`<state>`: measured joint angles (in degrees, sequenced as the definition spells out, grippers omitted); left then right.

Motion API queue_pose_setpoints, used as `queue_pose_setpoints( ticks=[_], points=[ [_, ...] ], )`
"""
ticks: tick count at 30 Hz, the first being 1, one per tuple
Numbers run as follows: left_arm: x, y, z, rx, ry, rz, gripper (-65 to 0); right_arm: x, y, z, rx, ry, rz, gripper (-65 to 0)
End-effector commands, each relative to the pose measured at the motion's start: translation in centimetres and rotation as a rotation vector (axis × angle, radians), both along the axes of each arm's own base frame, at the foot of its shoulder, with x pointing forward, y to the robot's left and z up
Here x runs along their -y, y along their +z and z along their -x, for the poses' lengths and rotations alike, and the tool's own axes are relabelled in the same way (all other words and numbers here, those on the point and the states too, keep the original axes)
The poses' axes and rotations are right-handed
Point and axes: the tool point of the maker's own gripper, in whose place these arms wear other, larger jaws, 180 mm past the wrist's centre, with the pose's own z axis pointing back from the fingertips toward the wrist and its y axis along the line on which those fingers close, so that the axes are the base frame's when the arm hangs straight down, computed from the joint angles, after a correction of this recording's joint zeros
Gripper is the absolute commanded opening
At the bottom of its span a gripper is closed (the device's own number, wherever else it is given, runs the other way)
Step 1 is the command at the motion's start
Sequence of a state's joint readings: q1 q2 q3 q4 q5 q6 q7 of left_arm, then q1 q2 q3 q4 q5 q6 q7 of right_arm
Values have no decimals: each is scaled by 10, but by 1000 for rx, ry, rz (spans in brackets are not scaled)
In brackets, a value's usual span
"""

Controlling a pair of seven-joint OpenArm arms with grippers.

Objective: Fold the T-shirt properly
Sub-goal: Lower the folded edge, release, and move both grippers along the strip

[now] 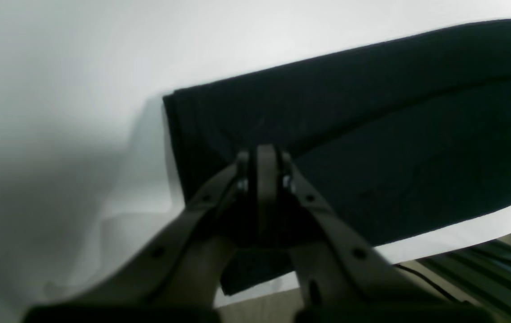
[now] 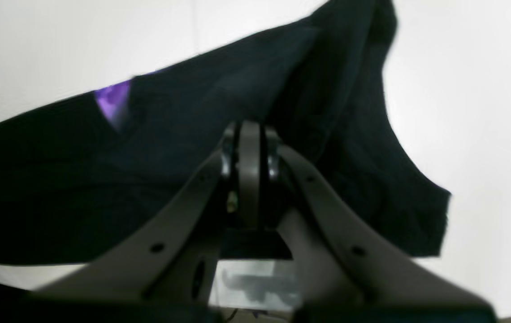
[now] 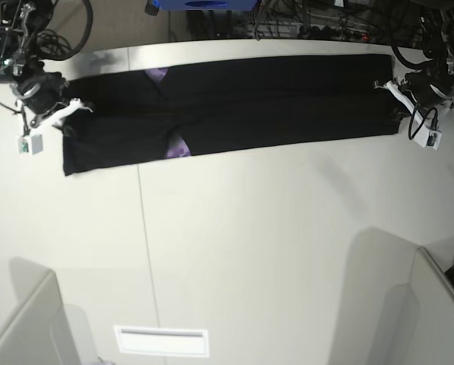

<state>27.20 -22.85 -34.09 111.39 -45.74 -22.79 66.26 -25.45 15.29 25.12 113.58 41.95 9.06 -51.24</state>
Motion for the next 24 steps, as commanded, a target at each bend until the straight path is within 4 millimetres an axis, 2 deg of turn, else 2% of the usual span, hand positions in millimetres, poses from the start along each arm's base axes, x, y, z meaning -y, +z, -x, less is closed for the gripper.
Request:
queue_pose_setpoints(
  ticks=[1,7,12,19,24],
  points=[
    [-2,7,-2,23,-14,-12,-650,4,7,-6,33,8,14,-650],
    [-3,1,9,-9,-13,-16,-650,7,-2,2,-1,-2,10,-650],
    [0,-1,9,-14,-20,-10,-650,10,-17,9,-46,-19,-6,-650],
    [0,-2,10,-18,-17,-10,-650,11,-20,11,-57,-24,-8,-650],
    [-2,-6,21,-51,-20,-16,-650,10,-25,19,-108,-20,-16,-650]
  ],
)
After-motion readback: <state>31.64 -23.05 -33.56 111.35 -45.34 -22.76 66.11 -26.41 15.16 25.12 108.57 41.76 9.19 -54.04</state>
